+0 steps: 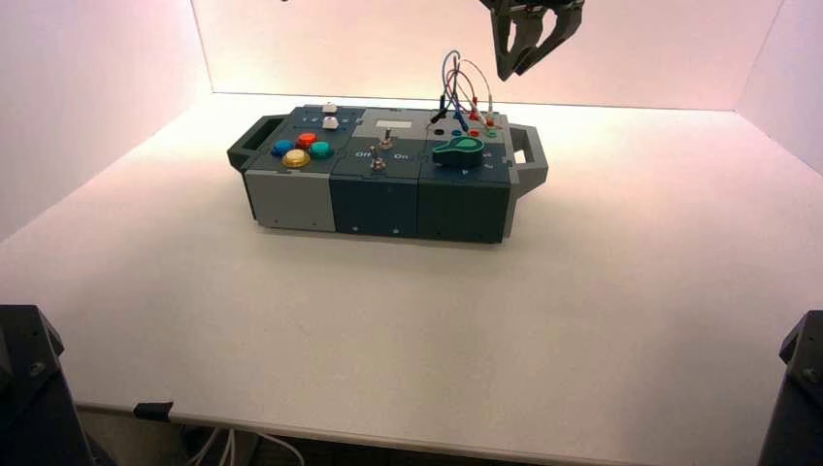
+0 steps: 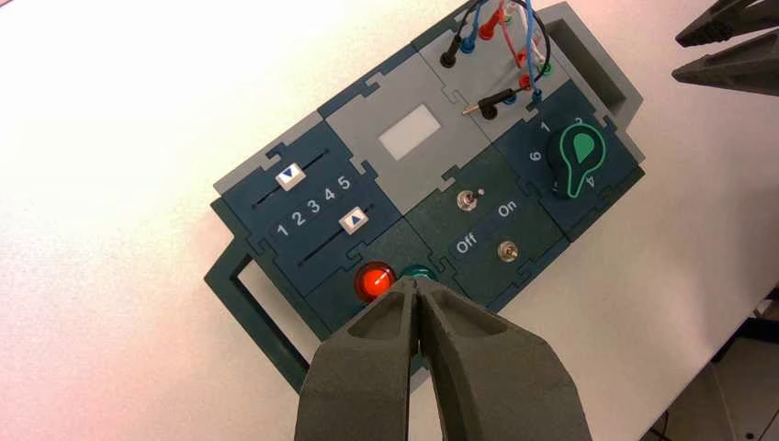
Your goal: Pull the blue wire.
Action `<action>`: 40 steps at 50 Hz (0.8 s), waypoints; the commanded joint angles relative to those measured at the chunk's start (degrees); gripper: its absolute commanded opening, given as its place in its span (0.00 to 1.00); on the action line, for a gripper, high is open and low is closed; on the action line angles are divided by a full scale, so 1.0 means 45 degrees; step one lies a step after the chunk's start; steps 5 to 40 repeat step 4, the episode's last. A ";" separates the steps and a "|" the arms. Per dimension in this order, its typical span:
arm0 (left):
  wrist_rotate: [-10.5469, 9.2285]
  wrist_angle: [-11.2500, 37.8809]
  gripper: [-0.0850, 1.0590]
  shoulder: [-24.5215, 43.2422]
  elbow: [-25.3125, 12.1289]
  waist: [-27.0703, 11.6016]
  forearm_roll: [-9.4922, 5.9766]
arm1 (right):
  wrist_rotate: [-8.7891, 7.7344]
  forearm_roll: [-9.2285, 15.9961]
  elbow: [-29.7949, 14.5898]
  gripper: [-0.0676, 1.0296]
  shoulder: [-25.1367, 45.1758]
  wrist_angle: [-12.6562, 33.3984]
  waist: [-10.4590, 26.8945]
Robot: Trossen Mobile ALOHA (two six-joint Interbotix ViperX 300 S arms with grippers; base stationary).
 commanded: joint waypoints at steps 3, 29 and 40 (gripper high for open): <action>0.0039 -0.0020 0.05 -0.0137 -0.0156 0.0000 -0.0039 | -0.0020 -0.0020 -0.0176 0.35 -0.0430 -0.0098 -0.0059; 0.0039 -0.0020 0.05 -0.0137 -0.0156 0.0020 -0.0020 | 0.0000 -0.0020 -0.0176 0.35 -0.0410 -0.0098 -0.0059; 0.0039 -0.0020 0.05 -0.0137 -0.0156 0.0020 -0.0020 | 0.0000 -0.0020 -0.0176 0.35 -0.0410 -0.0098 -0.0059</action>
